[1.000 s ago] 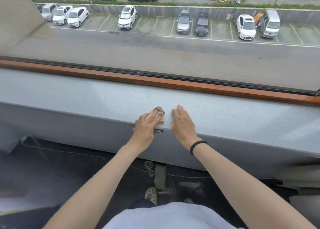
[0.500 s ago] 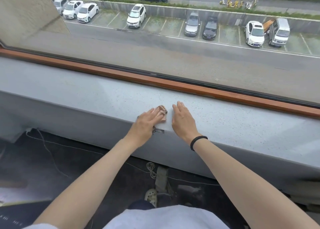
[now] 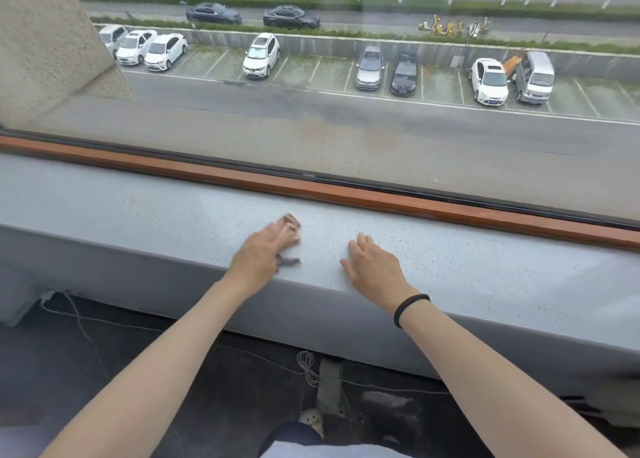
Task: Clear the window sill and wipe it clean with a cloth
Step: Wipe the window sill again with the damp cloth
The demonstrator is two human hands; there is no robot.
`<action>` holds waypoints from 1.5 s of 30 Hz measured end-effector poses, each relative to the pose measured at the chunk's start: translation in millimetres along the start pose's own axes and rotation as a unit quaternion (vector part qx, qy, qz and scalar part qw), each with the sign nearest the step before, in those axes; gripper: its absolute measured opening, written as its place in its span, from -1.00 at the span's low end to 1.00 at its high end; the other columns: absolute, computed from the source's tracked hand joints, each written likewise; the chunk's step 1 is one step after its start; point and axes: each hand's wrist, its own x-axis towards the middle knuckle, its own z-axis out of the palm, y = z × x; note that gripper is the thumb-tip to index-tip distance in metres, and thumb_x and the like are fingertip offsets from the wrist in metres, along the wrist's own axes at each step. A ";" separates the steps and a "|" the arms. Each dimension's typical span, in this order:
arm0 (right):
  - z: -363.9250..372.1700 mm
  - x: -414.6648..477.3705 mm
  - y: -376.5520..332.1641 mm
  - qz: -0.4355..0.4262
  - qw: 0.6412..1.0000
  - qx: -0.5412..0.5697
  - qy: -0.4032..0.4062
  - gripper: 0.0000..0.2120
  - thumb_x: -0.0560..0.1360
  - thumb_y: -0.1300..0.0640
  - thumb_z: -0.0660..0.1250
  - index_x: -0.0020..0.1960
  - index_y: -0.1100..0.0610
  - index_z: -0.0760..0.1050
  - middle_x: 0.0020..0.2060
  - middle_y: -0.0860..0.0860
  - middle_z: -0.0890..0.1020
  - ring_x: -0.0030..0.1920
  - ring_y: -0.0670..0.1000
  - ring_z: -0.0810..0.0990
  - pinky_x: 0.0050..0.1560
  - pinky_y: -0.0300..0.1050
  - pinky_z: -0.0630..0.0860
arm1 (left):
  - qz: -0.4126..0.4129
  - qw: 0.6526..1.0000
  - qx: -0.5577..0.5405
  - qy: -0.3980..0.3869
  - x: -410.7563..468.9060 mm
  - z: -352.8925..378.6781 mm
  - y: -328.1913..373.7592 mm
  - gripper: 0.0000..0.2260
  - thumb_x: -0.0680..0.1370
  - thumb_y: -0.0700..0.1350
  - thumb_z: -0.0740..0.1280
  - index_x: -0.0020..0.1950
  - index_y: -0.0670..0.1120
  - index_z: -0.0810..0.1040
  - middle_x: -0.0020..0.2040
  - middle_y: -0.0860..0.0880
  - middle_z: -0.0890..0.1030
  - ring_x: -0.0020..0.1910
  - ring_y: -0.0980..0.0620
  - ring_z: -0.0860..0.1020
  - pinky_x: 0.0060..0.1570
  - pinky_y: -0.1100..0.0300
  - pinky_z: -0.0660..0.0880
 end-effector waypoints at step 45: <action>-2.0 -1.7 0.5 0.027 0.995 0.092 -0.018 -0.54 0.62 -0.05 0.05 0.45 0.14 0.21 0.52 0.05 0.12 0.52 0.04 0.08 0.36 0.00 0.32 | 0.004 0.996 -0.022 0.085 78.1 9.1 38.4 -0.57 0.49 -0.36 0.17 0.28 -0.04 0.54 0.35 0.02 0.48 0.10 -0.22 0.37 0.09 0.02 0.34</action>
